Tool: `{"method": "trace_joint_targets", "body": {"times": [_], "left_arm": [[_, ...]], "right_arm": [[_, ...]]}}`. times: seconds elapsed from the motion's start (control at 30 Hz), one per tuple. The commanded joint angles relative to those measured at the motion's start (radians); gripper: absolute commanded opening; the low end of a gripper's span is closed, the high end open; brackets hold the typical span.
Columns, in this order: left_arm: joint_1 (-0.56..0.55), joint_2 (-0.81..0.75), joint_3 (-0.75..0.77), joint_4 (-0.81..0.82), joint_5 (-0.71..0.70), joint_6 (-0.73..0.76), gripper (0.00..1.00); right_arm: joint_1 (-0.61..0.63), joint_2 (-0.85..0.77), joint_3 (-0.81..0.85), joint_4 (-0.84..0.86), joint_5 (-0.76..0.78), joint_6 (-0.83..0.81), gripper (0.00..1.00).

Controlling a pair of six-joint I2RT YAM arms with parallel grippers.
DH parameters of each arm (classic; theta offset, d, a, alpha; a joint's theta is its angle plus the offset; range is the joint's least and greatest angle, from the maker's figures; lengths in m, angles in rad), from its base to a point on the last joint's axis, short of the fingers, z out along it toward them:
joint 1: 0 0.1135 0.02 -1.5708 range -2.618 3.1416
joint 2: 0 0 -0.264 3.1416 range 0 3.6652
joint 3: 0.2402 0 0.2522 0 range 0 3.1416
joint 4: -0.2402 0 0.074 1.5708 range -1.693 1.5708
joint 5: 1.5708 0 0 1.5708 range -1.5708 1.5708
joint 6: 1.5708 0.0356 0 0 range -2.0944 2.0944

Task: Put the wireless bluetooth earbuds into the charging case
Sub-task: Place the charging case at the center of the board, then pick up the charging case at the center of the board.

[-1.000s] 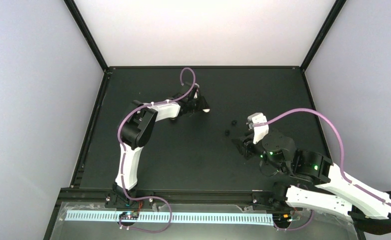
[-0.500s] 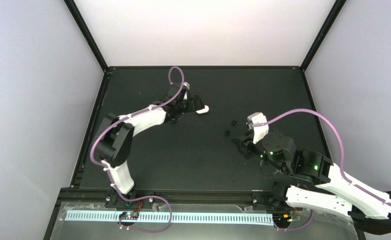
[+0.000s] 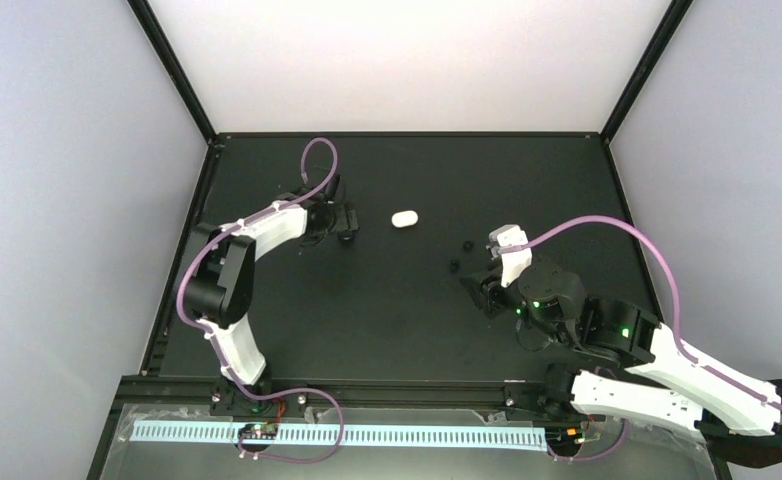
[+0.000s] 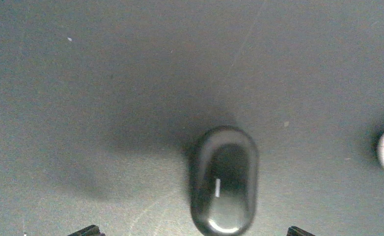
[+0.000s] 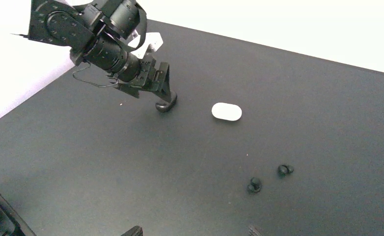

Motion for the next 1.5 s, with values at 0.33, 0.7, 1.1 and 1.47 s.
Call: {"method": "trace_joint_targets", "body": {"times": [0.33,0.7,1.1,1.47], "left_arm": [[0.014,0.223,0.232,-0.135,0.029,0.148,0.89],[0.009,0.288,0.271,-0.169,0.021,0.174,0.60],[-0.043,0.124,0.109,-0.120,0.017,0.158,0.36],[-0.280,-0.361,-0.315,-0.078,-0.003,-0.064,0.38]], "right_arm": [[-0.004,0.018,0.026,-0.007,0.026,-0.023,0.55],[-0.004,0.032,0.033,0.005,0.045,-0.058,0.55],[-0.004,0.008,0.024,-0.013,0.048,-0.039,0.55],[-0.004,0.012,-0.071,0.065,-0.001,-0.007,0.55]]}}
